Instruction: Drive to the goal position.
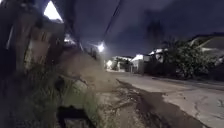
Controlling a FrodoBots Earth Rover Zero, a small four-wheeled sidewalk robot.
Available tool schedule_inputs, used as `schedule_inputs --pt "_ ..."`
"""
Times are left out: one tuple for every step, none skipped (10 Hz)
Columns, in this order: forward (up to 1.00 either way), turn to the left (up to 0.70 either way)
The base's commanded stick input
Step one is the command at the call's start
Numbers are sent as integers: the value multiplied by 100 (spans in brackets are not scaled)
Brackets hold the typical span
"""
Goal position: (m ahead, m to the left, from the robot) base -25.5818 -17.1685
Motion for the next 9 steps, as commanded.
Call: schedule_inputs --pt "0 -70" --pt "0 -70" --pt "0 -70" --pt "0 -70" --pt "0 -70" --pt "0 -70" --pt "0 -70" --pt "0 -70" --pt "0 -70"
